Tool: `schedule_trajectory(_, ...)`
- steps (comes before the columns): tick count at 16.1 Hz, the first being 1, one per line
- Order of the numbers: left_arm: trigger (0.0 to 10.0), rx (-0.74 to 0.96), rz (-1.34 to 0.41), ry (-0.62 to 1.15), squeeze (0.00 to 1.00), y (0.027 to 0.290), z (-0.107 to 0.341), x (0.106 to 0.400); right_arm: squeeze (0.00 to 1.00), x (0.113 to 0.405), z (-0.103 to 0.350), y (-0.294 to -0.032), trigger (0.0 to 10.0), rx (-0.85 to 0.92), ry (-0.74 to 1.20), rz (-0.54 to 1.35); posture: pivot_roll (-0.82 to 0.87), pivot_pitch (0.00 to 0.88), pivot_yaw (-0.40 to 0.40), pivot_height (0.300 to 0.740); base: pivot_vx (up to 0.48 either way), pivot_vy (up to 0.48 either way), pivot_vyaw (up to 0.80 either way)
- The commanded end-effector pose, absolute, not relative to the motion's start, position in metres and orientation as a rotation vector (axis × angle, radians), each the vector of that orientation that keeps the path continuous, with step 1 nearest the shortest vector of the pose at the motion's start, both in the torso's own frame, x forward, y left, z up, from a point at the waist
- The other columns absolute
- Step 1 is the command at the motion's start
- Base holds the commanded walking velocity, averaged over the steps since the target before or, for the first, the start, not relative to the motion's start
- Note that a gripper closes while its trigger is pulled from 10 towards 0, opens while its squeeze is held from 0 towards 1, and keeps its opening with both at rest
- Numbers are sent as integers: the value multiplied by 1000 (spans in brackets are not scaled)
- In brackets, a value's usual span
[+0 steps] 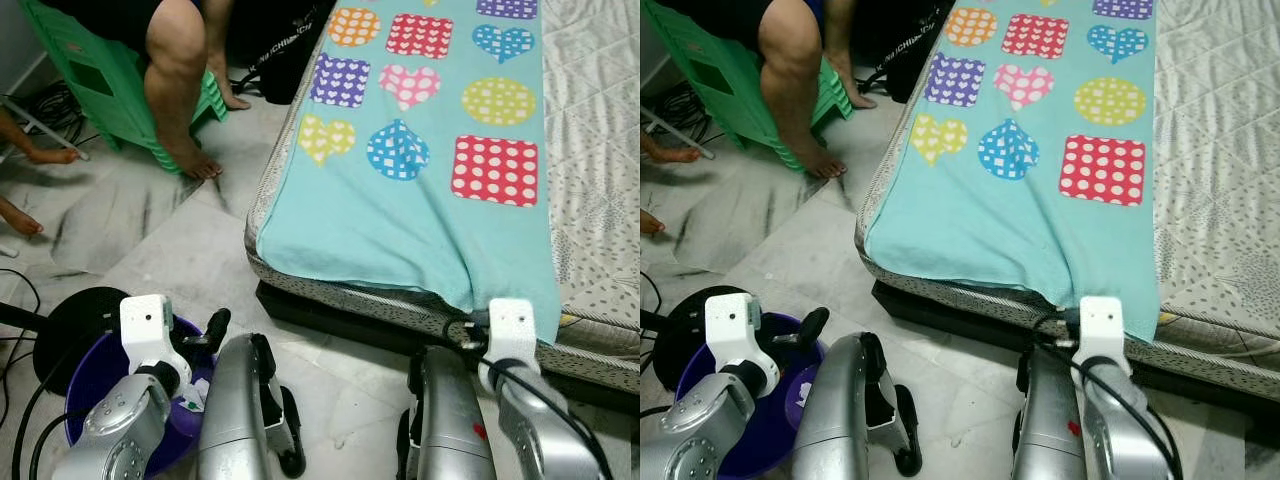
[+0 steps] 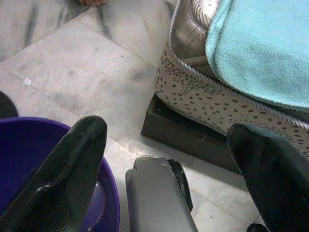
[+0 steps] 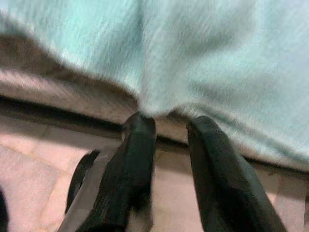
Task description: Clean up the room
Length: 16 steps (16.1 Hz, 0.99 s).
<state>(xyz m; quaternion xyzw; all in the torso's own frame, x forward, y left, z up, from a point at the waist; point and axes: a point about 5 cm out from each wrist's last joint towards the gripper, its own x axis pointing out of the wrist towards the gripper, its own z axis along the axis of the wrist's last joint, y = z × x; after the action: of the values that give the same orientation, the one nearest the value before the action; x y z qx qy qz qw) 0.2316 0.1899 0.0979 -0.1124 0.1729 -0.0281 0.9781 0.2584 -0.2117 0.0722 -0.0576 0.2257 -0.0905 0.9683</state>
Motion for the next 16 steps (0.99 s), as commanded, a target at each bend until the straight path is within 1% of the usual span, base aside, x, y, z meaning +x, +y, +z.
schedule_trajectory(1, 10000, -225, -44, 371, 0, 193, 93, 228, 1000, 256, 69, -219, 10000, -127, 460, -218, -76, 253, 80, 569, 0, 0, 0)
schedule_trajectory(4, 10000, -218, -70, 337, 0, 190, 97, 231, 1000, 260, 81, -224, 10000, -104, 393, -248, -90, 243, 77, 569, 0, 0, 0)
schedule_trajectory(6, 10000, -212, -126, 322, 0, 184, 100, 229, 1000, 260, 86, -226, 10000, -103, 353, -265, -98, 236, 80, 569, 0, 0, 0)
schedule_trajectory(8, 10000, -197, -159, 331, 0, 180, 100, 228, 1000, 259, 87, -228, 10000, -153, 348, -271, -102, 229, 81, 569, 0, 0, 0)
schedule_trajectory(12, 10000, -201, -178, 322, 0, 178, 101, 228, 1000, 256, 90, -235, 10000, -153, 328, -281, -111, 213, 75, 569, 0, 0, 0)
schedule_trajectory(13, 10000, -218, -180, 284, 0, 177, 106, 227, 1000, 256, 98, -235, 10000, -112, 263, -268, -118, 208, 74, 569, 0, 0, 0)
schedule_trajectory(14, 10000, -200, -197, 239, 0, 175, 112, 227, 1000, 256, 106, -233, 10000, -75, 200, -247, -120, 204, 73, 569, 0, 0, 0)
schedule_trajectory(16, 10000, -204, -209, 190, 0, 170, 119, 227, 1000, 256, 117, -227, 10000, -28, 119, -216, -124, 195, 74, 569, 0, 0, 0)
